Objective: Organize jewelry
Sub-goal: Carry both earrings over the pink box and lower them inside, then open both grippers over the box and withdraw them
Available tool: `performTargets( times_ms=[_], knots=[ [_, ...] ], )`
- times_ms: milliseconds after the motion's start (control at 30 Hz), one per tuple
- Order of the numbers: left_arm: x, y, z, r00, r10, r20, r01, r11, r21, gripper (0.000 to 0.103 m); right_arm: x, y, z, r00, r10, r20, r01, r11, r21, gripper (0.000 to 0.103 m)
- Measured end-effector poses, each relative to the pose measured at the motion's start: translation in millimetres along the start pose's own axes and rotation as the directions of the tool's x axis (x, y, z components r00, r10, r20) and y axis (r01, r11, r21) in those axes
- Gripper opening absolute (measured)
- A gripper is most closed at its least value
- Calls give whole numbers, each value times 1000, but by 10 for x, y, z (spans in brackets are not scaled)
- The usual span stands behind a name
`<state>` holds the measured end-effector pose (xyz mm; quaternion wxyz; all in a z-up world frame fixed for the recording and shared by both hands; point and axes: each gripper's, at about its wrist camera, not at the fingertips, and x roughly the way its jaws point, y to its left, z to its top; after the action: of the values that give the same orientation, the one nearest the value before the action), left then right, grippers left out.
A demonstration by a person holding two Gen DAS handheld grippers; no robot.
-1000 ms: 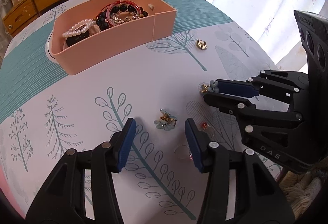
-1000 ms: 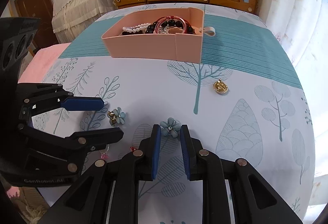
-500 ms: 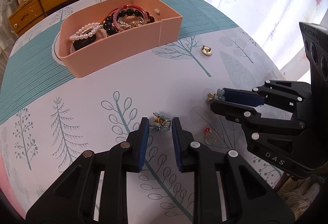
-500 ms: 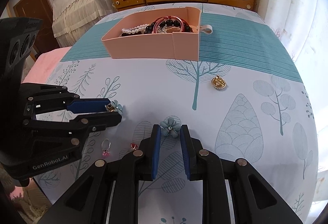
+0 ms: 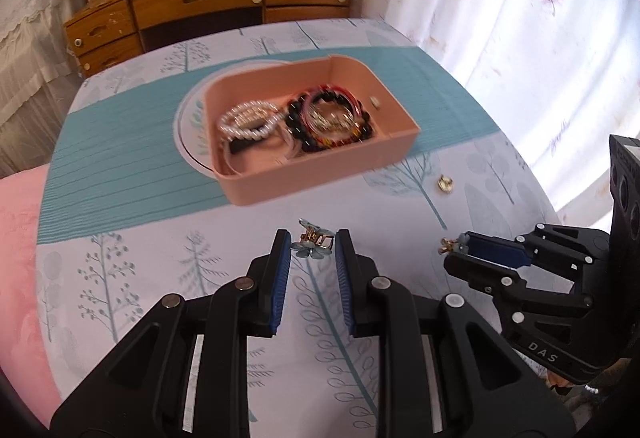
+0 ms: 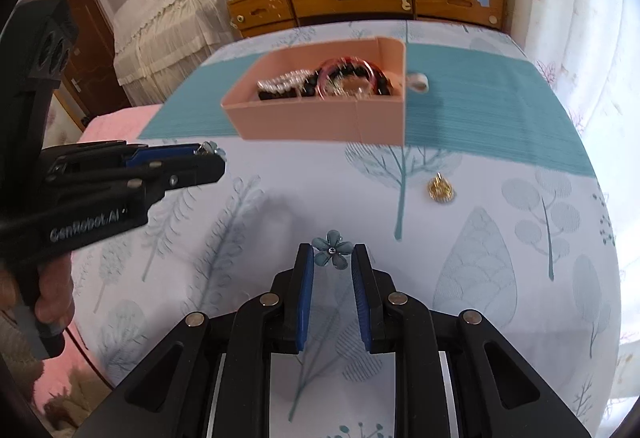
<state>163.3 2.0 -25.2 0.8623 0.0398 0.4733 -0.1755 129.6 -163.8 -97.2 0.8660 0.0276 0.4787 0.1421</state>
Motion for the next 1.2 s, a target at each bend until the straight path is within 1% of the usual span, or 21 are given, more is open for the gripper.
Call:
performTargets(
  times_ms=[100,300,433,533,667,800,867,1033,1067,1133,1167,1200],
  knots=[
    [-49,102,133,1000,10,18,-10,1000,-17,20,-74,51,196,999,9,35,-8,1000,-19,19],
    [-81,249,462,998,18,52,-16,999,-39,20,-161,141,731,993,51,110,-48,998,-31,19],
    [20,279,629,999,21,46,-20,999,-39,20,-154,155,1080,986,73,149,-74,997,3,19],
    [153,270,710,999,29,35,-28,999,-32,20,-145,135,1295,983,92,162,-101,994,43,19],
    [290,257,776,998,48,30,-47,999,-16,20,-72,114,1549,983,107,150,-119,990,71,19],
    [355,282,826,998,62,31,-62,998,-9,20,71,120,1703,985,118,126,-129,988,85,19],
    [367,316,838,998,61,18,-61,998,-11,20,161,134,1764,985,127,114,-138,986,93,19],
    [353,472,849,999,51,0,-51,997,-56,21,389,139,1838,986,148,78,-157,978,137,19],
    [345,508,849,999,40,1,-40,997,-70,22,431,147,1846,985,155,70,-164,976,142,19],
    [330,571,843,999,40,-1,-39,995,-93,29,508,159,1860,985,161,56,-167,974,150,19],
    [321,597,840,999,42,1,-42,994,-104,36,542,164,1864,985,166,48,-172,973,155,19],
    [307,626,832,999,41,5,-40,992,-117,40,575,162,1860,984,176,38,-180,970,162,20]
  ],
)
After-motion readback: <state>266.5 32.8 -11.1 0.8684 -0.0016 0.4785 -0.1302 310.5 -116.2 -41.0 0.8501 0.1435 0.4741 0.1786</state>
